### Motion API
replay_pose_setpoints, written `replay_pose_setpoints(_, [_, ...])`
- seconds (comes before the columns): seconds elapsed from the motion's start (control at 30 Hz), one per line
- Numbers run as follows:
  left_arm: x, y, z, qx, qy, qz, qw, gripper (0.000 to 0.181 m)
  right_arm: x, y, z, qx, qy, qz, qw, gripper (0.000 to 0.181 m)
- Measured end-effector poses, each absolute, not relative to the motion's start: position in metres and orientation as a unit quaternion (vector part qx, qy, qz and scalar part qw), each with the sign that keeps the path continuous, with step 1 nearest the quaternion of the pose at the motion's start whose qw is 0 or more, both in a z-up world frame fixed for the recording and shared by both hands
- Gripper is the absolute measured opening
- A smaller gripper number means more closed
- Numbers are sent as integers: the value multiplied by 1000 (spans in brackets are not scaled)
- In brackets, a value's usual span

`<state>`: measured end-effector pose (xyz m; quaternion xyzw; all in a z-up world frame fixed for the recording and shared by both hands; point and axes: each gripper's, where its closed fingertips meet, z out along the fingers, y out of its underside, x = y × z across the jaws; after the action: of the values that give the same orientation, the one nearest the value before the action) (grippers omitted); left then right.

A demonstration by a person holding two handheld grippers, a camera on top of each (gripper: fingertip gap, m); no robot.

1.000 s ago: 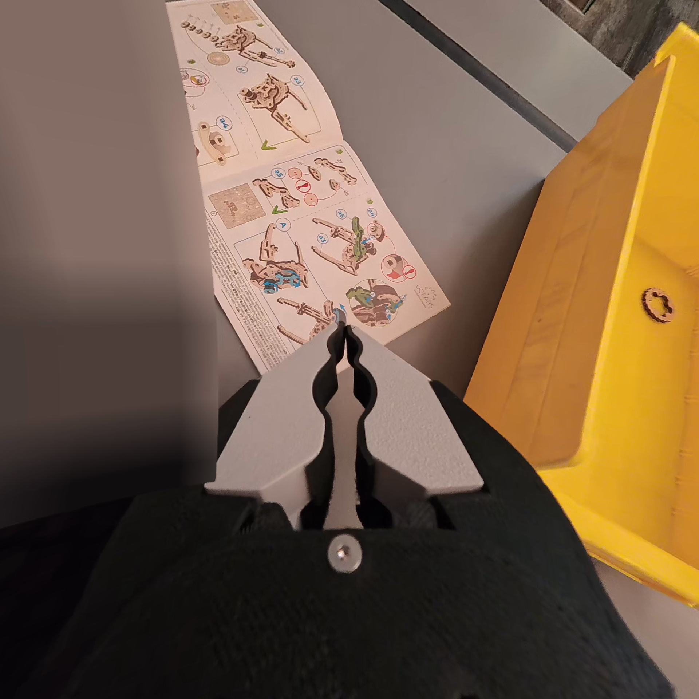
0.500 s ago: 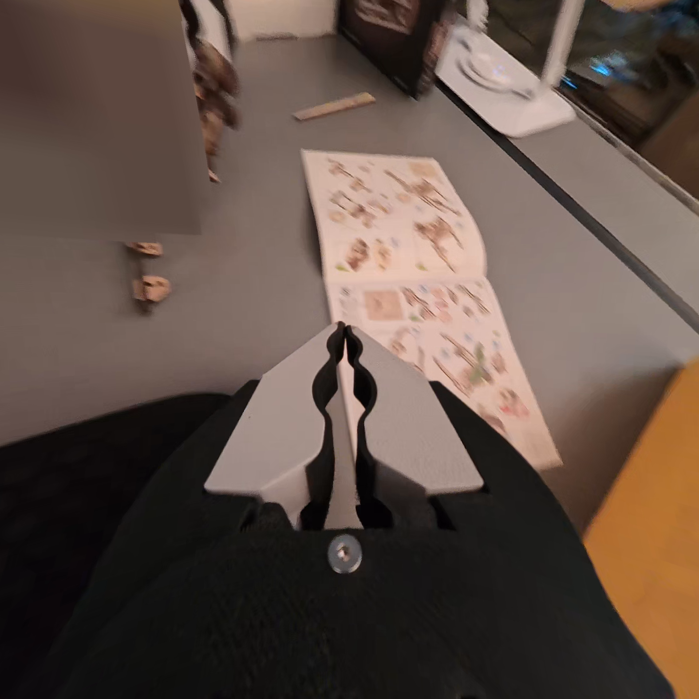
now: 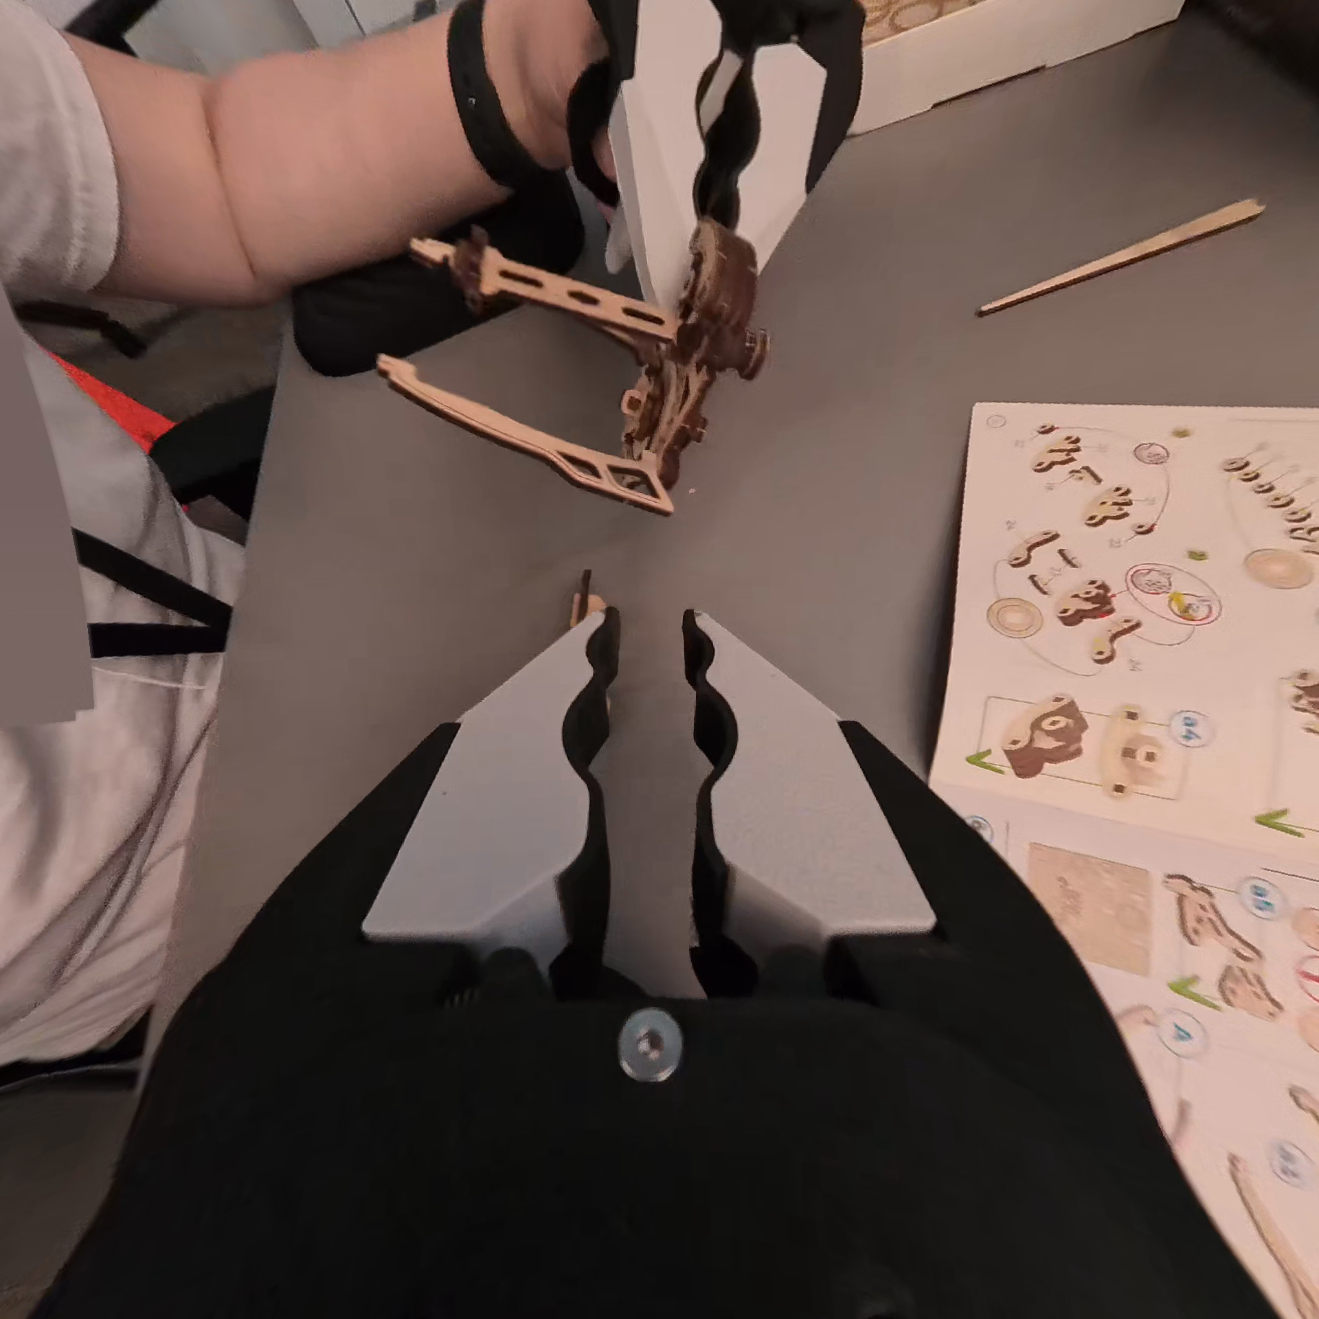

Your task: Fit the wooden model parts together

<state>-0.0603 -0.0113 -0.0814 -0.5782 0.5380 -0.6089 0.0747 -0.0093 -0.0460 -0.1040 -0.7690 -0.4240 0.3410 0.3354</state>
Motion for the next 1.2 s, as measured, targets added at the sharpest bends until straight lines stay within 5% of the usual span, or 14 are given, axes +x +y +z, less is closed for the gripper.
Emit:
replay_pose_setpoints(0.8, [-60,-6,-93,-597,529,-601,54,0,-34,-75,-143,-790,-443,340,252,11])
replay_pose_setpoints(1.2, [-59,-7,-93,-595,533,-599,61,0,-9,-72,-127,-792,-452,297,283,1])
